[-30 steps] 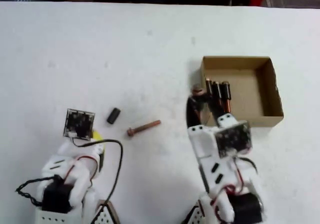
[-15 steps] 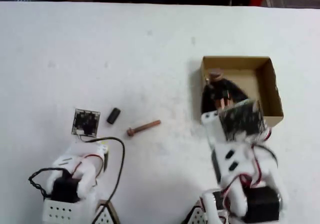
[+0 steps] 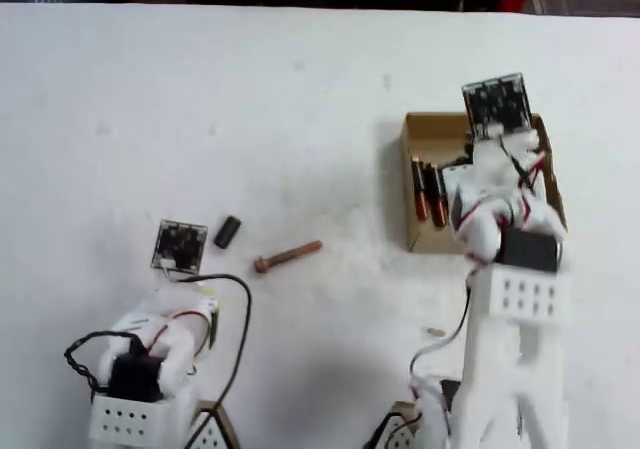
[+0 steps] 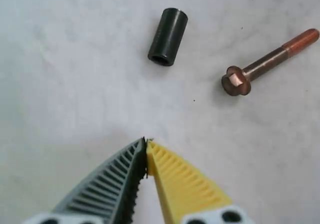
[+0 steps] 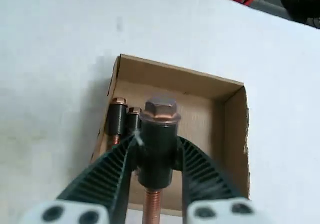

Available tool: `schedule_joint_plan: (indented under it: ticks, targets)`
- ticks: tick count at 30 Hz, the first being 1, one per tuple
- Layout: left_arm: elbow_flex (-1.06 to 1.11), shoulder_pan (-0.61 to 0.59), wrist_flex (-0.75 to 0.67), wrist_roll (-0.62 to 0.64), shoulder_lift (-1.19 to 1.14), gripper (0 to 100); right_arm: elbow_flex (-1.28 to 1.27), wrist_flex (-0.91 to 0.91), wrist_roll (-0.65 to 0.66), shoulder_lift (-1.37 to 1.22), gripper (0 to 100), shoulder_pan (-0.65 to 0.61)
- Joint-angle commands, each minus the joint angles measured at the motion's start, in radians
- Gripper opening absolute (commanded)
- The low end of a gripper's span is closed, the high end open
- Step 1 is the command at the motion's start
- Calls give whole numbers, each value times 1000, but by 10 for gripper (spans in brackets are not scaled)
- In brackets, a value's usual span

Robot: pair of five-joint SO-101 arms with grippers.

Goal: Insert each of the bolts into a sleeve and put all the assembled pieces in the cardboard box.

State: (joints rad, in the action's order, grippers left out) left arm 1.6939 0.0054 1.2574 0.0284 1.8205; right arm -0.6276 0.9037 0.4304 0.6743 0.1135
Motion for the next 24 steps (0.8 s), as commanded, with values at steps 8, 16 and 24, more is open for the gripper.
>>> schedule_joint_plan:
  ticks: [8,16,24]
  targets:
    - [-2,-21,26,11,7,24,295,-38,51,-469,17,85]
    - [-2,-68,26,11,7,24,488,-15,51,-806,17,85]
    - [-2,-68,26,11,7,24,706,77,44,-1041,17,87]
